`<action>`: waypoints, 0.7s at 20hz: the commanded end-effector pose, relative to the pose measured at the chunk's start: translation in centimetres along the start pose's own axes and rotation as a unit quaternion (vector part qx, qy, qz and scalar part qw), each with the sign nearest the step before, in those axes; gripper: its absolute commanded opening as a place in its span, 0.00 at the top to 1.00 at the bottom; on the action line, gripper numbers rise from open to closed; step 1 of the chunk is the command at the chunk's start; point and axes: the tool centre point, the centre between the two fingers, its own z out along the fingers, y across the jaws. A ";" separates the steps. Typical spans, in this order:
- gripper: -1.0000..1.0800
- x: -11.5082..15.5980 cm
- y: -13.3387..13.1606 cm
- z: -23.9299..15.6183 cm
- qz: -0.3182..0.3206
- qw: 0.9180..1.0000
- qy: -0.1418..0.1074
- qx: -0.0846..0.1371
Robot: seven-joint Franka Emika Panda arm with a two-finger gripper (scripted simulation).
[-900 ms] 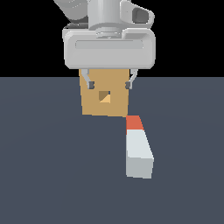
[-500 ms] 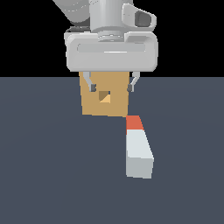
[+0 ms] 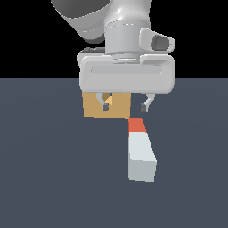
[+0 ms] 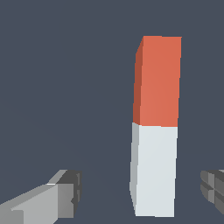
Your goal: Insert the peg into the horizontal hole in a box.
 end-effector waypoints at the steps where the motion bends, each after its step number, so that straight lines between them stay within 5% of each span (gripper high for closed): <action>1: 0.04 -0.6 1.0 1.5 0.006 1.000 0.000 0.000; 14: 0.04 -2.2 3.7 5.2 0.022 1.000 -0.001 0.000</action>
